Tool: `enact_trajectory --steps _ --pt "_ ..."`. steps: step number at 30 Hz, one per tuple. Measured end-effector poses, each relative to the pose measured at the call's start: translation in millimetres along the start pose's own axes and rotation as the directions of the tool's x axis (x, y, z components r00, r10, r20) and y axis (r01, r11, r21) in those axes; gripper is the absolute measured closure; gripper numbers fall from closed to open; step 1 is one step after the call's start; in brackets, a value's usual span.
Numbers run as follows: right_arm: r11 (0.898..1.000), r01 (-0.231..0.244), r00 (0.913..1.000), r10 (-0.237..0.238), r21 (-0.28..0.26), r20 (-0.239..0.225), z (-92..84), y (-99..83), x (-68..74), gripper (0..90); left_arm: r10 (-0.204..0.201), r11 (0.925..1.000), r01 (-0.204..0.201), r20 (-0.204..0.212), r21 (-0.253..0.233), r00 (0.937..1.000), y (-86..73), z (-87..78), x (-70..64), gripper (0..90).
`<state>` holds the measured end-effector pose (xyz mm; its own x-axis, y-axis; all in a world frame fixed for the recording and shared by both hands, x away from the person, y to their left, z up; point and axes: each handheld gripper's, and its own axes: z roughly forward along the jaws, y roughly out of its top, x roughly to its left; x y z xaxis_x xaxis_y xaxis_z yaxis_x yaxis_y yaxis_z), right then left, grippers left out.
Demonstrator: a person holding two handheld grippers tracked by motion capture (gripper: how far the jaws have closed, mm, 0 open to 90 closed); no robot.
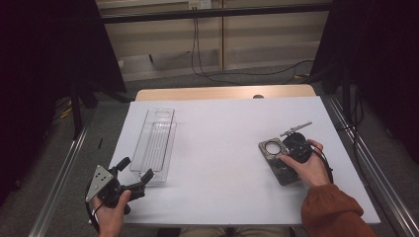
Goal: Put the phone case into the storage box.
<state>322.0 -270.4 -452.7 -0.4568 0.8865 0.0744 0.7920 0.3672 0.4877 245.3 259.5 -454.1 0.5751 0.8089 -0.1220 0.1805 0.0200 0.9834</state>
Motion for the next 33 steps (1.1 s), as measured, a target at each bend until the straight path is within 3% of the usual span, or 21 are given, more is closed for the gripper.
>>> enact_trajectory --steps 6,9,10,19,26,33 --pt "0.999 -0.024 0.9996 0.023 0.041 0.017 8.3 0.9 -3.2 5.5 -0.001 1.0000 0.001 -0.002 0.003 1.0000 0.1 0.5 -1.2 4.0" --pt "0.999 -0.013 0.9998 0.014 0.045 -0.012 11.8 0.3 -4.6 4.9 -0.002 1.0000 0.002 -0.003 0.002 1.0000 0.2 0.3 -1.1 3.9" --pt "0.998 -0.029 0.9995 0.029 0.057 -0.011 12.7 0.6 -3.3 4.3 -0.001 1.0000 0.001 0.000 -0.001 1.0000 0.1 0.0 -0.7 3.9" --pt "0.996 -0.022 0.9995 0.024 0.085 -0.019 17.9 1.5 -3.4 0.6 -0.004 1.0000 0.004 -0.004 0.000 1.0000 -0.1 0.0 -0.8 3.9" --pt "0.994 0.006 0.9998 -0.008 0.110 0.019 21.7 3.0 2.4 0.0 -0.014 0.9998 0.014 -0.001 -0.012 0.9999 -0.1 -0.2 -0.8 3.9" --pt "0.992 0.003 0.9984 -0.010 0.125 0.056 25.1 5.2 7.1 0.0 -0.016 0.9998 0.016 -0.002 -0.014 0.9999 0.0 -0.1 -1.1 3.9"
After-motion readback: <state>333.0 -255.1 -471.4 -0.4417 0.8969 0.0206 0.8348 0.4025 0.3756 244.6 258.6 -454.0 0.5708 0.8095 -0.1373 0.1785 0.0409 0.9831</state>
